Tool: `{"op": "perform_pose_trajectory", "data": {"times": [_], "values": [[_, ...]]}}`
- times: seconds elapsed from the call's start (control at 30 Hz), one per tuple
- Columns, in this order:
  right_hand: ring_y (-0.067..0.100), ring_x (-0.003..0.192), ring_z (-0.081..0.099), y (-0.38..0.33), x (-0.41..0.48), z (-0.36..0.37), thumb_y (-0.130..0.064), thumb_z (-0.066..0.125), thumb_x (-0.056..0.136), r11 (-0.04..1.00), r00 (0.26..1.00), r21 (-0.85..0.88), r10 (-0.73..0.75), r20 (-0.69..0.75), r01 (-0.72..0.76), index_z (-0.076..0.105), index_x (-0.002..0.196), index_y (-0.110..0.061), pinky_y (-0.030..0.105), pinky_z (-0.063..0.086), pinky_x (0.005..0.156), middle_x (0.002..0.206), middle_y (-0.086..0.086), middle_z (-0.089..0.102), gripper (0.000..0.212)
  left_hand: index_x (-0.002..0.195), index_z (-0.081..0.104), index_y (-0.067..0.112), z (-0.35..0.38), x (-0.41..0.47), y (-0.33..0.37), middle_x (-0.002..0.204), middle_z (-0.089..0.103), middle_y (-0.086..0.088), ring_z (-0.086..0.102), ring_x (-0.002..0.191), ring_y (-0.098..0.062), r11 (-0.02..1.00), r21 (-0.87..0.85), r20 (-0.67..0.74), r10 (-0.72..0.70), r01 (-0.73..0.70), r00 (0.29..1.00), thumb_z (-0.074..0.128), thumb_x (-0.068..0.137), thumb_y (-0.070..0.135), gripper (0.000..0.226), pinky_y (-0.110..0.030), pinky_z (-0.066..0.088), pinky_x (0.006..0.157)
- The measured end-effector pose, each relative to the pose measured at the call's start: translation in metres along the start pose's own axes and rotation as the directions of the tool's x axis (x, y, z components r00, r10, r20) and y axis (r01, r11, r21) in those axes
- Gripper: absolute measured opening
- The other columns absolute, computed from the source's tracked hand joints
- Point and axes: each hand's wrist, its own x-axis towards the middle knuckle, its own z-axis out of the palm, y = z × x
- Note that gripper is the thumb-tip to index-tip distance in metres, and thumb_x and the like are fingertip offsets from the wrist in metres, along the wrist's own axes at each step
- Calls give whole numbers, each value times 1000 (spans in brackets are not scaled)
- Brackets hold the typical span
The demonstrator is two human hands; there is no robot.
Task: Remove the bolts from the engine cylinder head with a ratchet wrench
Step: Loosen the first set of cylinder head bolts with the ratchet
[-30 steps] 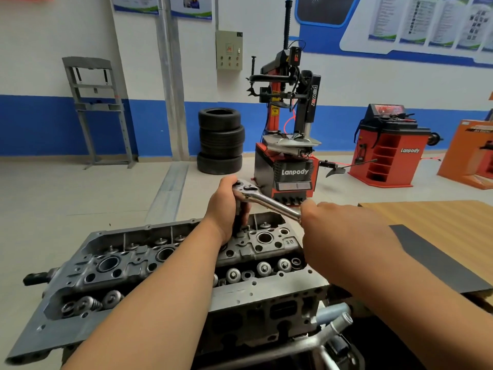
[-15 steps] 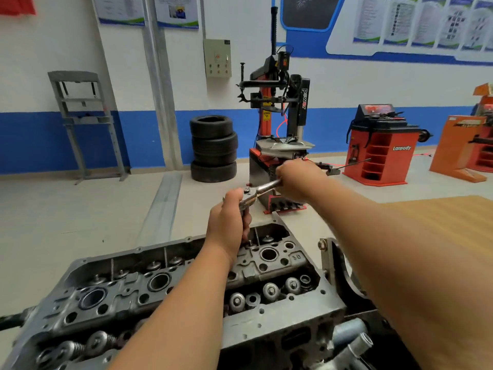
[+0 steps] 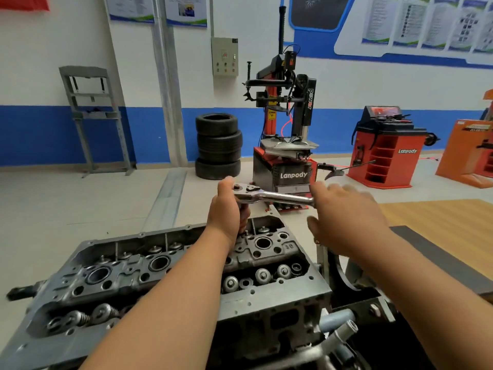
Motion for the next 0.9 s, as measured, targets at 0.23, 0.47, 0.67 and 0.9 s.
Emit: {"op": "perform_pose_trajectory", "data": {"times": [0.23,0.47,0.67,0.9], "values": [[23,75,31,-56,-96,-31,-32,45,90,990,990,-21,-143,-16,143,19,129,-14,29,23,52,98,7,38,51,49,51,14,-2,-4,4,40,42,-3,31,34,-15,991,-113,-7,-71,70,997,22,94,56,68,-28,26,46],[14,69,52,9,9,-11,-28,49,90,992,988,127,-48,148,29,49,87,-26,29,43,56,80,-3,55,4,65,62,14,-10,0,4,57,57,-6,48,48,-20,997,-16,42,-70,71,997,41,76,70,62,-29,39,52],[17,70,52,-18,132,31,-17,53,86,976,965,202,-131,226,85,57,88,-14,28,37,53,80,4,55,6,72,65,14,-10,9,0,64,59,-6,56,54,-16,998,-53,177,-12,22,984,49,72,66,54,-27,42,45],[13,66,50,-48,168,49,-17,57,86,944,960,281,-227,163,175,55,80,-22,25,31,51,78,0,55,8,49,46,18,-12,12,-1,44,38,0,32,37,-15,996,85,140,-28,16,990,48,67,67,52,-25,33,44]]}}
